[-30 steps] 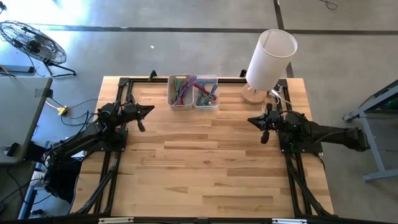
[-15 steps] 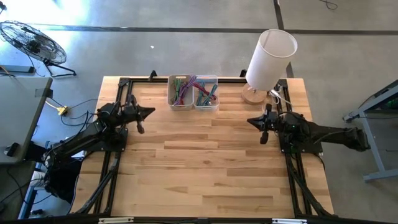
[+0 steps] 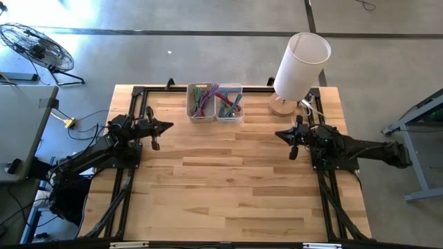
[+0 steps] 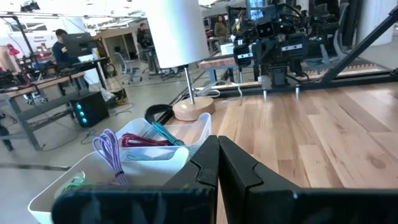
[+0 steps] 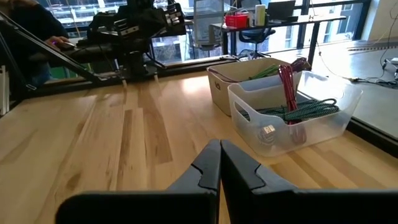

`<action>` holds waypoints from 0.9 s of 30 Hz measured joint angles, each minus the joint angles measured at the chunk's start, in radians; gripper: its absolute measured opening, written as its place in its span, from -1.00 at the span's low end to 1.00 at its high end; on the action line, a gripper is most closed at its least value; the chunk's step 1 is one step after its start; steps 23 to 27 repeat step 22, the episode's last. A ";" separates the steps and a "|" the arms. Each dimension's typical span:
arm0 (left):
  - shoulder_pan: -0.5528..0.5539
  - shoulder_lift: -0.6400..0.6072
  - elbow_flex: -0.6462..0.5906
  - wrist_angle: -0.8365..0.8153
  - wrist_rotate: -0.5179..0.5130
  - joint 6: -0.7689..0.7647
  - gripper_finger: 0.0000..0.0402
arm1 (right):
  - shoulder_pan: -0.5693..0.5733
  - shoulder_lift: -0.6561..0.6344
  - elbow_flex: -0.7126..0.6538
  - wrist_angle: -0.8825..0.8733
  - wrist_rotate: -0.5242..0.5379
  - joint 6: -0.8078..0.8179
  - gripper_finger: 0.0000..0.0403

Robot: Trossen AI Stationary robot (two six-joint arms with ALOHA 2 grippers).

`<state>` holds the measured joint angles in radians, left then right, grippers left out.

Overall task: Pick & Place USB Port
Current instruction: Return to home position

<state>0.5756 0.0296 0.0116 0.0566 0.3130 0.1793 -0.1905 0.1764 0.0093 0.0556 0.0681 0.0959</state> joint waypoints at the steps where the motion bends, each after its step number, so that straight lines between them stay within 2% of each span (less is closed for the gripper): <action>1: 0.000 0.000 0.000 0.000 0.000 0.000 -1.00 | 0.000 0.000 0.000 -0.001 0.000 0.000 -1.00; 13: 0.000 0.000 0.000 0.003 0.040 -0.001 -1.00 | 0.000 0.000 0.000 0.000 0.000 0.035 -1.00; 27: 0.000 0.000 0.000 0.003 0.026 0.030 -1.00 | 0.000 0.000 0.000 0.000 -0.001 0.035 -1.00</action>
